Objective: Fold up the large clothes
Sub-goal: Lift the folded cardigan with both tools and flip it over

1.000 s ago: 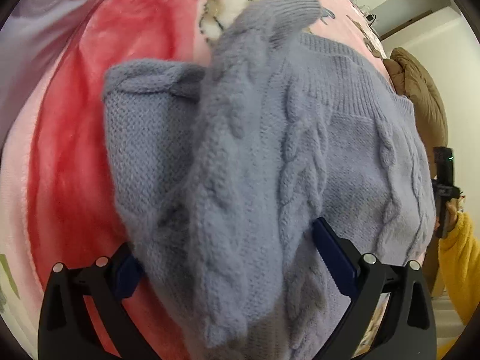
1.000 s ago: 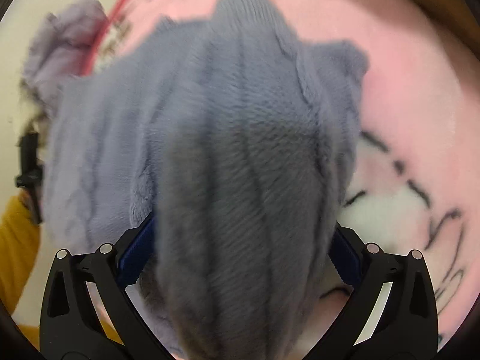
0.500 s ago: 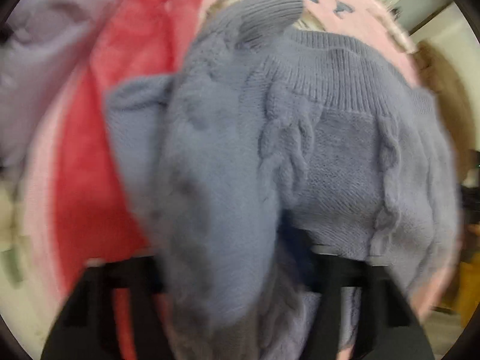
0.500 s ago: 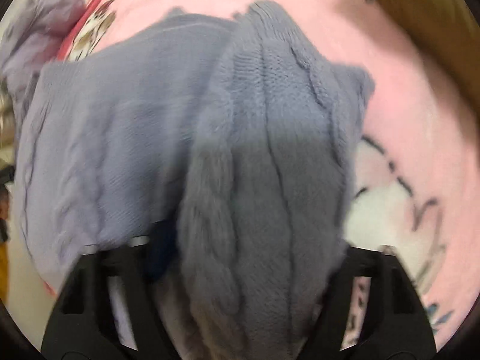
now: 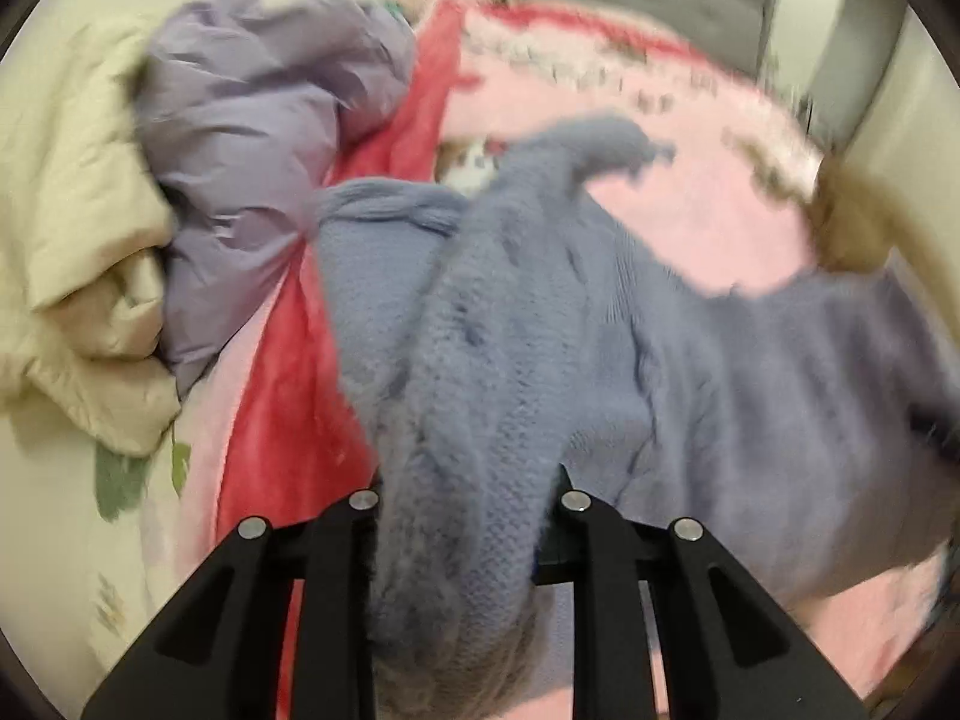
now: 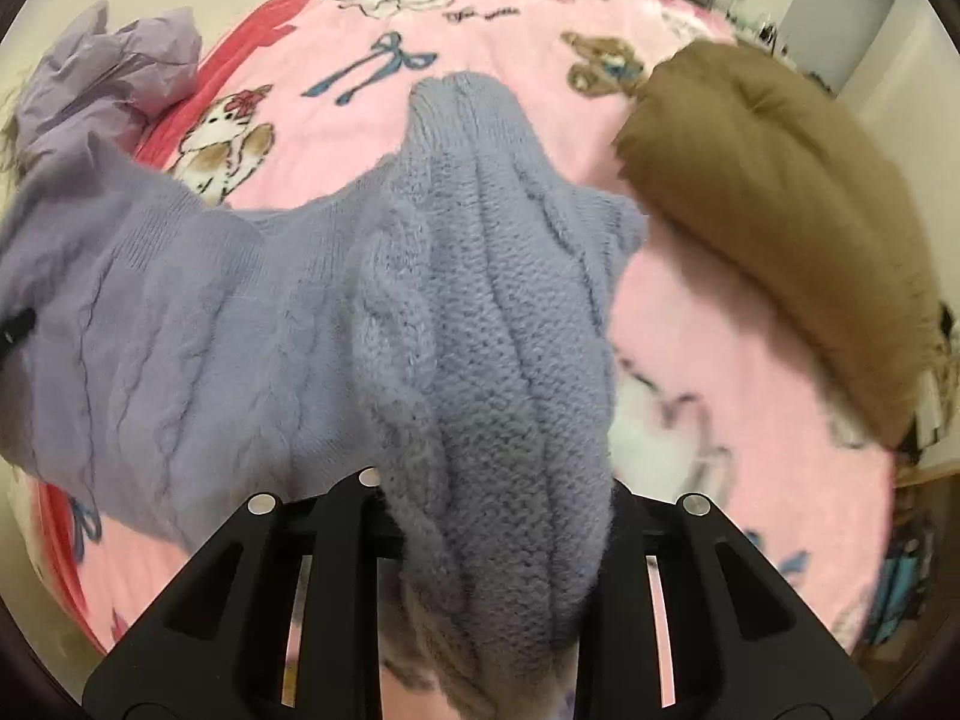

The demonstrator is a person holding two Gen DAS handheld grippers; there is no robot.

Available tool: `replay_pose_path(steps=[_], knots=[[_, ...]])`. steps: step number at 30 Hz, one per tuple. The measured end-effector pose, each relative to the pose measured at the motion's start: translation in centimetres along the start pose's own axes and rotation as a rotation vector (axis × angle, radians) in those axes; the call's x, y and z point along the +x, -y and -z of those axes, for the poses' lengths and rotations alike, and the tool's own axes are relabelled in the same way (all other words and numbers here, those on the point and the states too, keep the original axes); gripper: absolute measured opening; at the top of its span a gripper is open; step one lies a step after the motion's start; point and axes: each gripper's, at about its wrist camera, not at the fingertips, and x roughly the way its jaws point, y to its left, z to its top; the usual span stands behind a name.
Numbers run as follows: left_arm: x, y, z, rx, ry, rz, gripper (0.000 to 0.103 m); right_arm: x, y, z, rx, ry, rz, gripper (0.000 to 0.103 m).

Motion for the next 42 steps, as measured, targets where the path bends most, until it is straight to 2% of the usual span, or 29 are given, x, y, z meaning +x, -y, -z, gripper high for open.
replay_pose_path(steps=[1,3,6,9,11,15,19,21,23,27,32,37,42], knots=[[-1.5,-1.1,0.4,-0.025,0.011,0.025,0.023,-1.7,-0.2,0.5,0.001,0.011,-0.007,0.022],[-5.1,-0.6,1.1,-0.040,0.053,0.055,0.023,-4.8,-0.4,1.8,-0.010,0.036,0.018,0.022],[-9.1,1.4,1.5,0.035,0.108,0.060,0.023,-9.4,-0.5,4.5,-0.007,0.070,0.076,0.022],[-11.3,2.2,2.3,0.089,0.115,0.086,0.023,-13.0,0.7,6.7,0.043,0.088,0.121,0.022],[-12.7,3.0,3.3,0.104,0.107,0.131,0.023,-14.2,1.6,8.2,0.109,0.080,0.108,0.021],[-14.6,5.5,5.1,0.183,0.140,0.135,0.022,-15.0,3.8,12.0,0.196,0.066,0.103,0.021],[-16.1,10.1,6.4,0.249,0.148,0.139,0.022,-14.7,6.5,14.7,0.286,0.081,0.074,0.021],[-17.0,13.2,6.6,0.268,0.164,0.135,0.022,-14.5,8.2,15.5,0.296,0.093,0.085,0.021],[-17.7,15.8,6.4,0.259,0.186,0.142,0.022,-14.6,10.7,16.2,0.328,0.109,0.061,0.021],[-18.8,23.3,5.2,0.230,0.238,0.125,0.022,-15.6,18.2,16.2,0.333,0.178,0.030,0.021],[-19.2,31.9,1.6,0.155,0.255,0.140,0.022,-17.9,29.5,13.7,0.278,0.299,-0.002,0.021],[-19.0,40.5,-4.5,0.121,0.320,0.174,0.022,-19.9,39.4,9.3,0.300,0.390,0.015,0.021],[-17.1,49.1,-10.9,0.191,0.392,0.206,0.022,-20.4,46.7,5.1,0.340,0.495,0.047,0.021]])
